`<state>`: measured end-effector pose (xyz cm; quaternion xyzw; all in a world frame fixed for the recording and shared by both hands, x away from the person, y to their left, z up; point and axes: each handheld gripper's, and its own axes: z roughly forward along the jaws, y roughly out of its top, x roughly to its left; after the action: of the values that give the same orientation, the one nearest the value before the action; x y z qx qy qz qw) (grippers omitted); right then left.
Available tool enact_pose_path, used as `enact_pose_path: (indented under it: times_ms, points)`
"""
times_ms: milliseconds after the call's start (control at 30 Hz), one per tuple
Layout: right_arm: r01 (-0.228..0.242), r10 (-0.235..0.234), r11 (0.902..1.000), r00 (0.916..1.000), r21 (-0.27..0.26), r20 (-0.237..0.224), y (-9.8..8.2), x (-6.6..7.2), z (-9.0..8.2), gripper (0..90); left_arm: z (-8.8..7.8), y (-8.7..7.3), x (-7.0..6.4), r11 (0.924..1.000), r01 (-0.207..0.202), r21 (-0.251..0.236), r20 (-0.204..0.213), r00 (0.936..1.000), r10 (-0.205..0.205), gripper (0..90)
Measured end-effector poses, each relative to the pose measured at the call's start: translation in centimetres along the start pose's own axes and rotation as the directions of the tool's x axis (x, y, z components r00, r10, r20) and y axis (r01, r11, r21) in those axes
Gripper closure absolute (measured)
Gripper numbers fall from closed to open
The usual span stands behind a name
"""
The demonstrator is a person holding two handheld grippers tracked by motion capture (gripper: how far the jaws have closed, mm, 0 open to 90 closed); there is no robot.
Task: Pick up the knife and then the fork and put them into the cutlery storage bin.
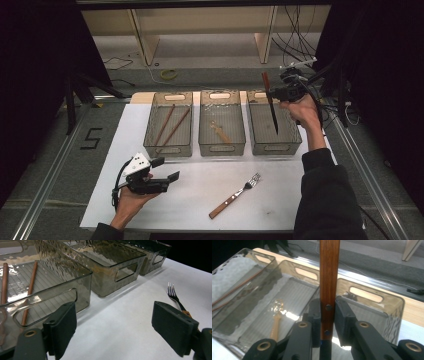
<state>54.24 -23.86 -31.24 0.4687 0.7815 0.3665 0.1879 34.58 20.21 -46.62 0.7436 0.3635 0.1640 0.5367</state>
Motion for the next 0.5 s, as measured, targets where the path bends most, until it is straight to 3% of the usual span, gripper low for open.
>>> enact_pose_path:
  times_ms: [500]
  points:
    - [-0.040,0.038,0.9982,0.9983,0.044,0.043,-2.2,-1.8,1.3,77.0,0.0,0.0,0.0,1.0000,-0.001,0.002,-0.002,1.0000,0.001,19.7]
